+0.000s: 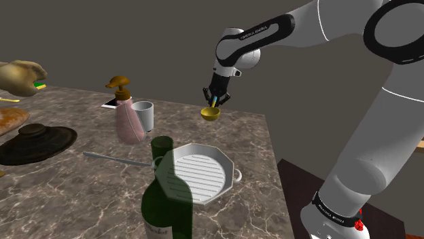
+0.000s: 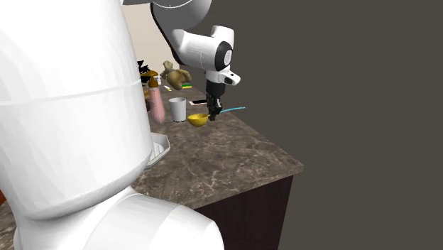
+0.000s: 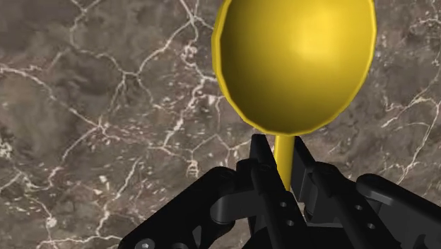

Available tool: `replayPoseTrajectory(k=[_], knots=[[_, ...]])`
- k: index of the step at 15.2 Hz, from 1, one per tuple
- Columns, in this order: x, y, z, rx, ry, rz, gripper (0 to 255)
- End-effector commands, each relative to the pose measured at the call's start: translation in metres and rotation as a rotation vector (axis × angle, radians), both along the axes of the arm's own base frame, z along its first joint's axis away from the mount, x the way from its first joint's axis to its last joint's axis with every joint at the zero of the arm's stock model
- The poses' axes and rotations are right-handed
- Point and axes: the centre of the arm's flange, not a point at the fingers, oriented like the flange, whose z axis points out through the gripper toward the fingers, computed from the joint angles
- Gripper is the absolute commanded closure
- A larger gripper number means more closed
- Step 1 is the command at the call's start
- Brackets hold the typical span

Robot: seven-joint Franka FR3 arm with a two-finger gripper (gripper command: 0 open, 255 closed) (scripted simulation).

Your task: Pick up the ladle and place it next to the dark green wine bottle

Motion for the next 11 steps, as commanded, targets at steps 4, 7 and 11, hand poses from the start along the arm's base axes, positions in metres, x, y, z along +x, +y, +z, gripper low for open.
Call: replayPoseTrajectory(k=[4, 7, 11], knots=[[-0.001, 0.001, 0.026, 0.000, 0.000, 0.000, 255], [-0.001, 0.001, 0.042, 0.000, 0.000, 0.000, 255], [-0.001, 0.001, 0.063, 0.000, 0.000, 0.000, 255]])
